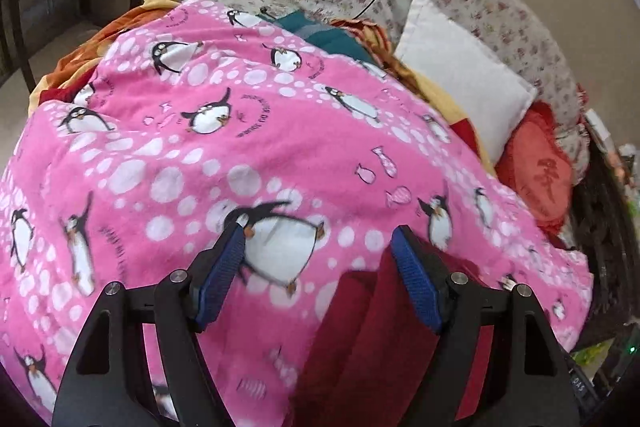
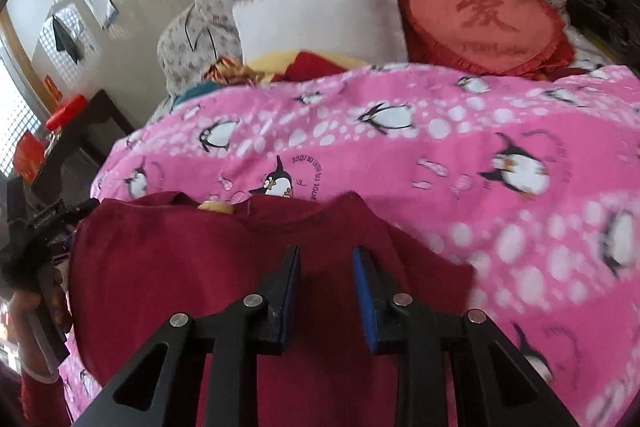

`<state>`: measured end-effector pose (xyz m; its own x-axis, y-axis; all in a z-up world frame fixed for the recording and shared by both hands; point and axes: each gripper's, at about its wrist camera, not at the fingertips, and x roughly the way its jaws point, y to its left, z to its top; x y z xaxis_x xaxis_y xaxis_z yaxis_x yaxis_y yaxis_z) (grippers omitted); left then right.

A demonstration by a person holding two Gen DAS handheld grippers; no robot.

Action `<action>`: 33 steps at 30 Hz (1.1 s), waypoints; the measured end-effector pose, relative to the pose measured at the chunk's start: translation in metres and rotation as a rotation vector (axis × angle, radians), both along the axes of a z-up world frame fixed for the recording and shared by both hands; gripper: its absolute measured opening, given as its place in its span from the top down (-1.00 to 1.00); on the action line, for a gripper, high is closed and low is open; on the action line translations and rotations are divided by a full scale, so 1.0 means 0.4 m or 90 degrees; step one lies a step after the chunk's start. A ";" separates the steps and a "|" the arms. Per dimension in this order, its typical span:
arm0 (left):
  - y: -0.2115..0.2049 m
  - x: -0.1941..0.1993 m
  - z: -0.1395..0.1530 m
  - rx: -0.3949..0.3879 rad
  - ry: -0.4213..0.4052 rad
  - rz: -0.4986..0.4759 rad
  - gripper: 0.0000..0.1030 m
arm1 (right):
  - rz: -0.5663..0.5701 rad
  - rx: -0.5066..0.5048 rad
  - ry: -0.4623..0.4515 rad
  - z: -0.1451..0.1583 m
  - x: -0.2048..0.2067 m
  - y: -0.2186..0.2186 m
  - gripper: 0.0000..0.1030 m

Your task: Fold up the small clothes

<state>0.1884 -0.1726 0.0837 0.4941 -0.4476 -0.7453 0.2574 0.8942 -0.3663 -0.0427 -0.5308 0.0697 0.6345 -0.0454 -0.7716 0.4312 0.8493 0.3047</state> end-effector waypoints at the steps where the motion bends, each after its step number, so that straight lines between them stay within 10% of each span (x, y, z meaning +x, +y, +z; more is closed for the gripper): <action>1: 0.011 -0.016 0.011 -0.006 -0.004 -0.007 -0.49 | 0.003 -0.013 -0.007 0.017 -0.025 0.012 0.51; 5: 0.072 -0.116 0.052 -0.010 -0.036 -0.040 -0.49 | 0.007 -0.055 -0.041 0.084 -0.155 0.065 0.47; 8: 0.120 -0.201 0.045 -0.028 -0.041 -0.061 -0.49 | 0.006 -0.050 -0.075 0.097 -0.233 0.100 0.10; 13: 0.157 -0.313 -0.033 -0.017 -0.022 -0.074 -0.49 | -0.009 -0.091 0.010 -0.007 -0.197 0.125 0.07; 19: 0.159 -0.346 -0.117 -0.027 -0.004 -0.068 -0.49 | -0.074 -0.026 -0.078 0.080 -0.231 0.142 0.07; 26: 0.167 -0.349 -0.153 -0.067 -0.027 -0.085 -0.58 | 0.116 0.000 -0.093 0.089 -0.074 0.336 0.06; 33: 0.166 -0.355 -0.158 -0.059 -0.046 -0.108 -0.59 | 0.078 -0.001 -0.082 -0.022 -0.006 0.355 0.06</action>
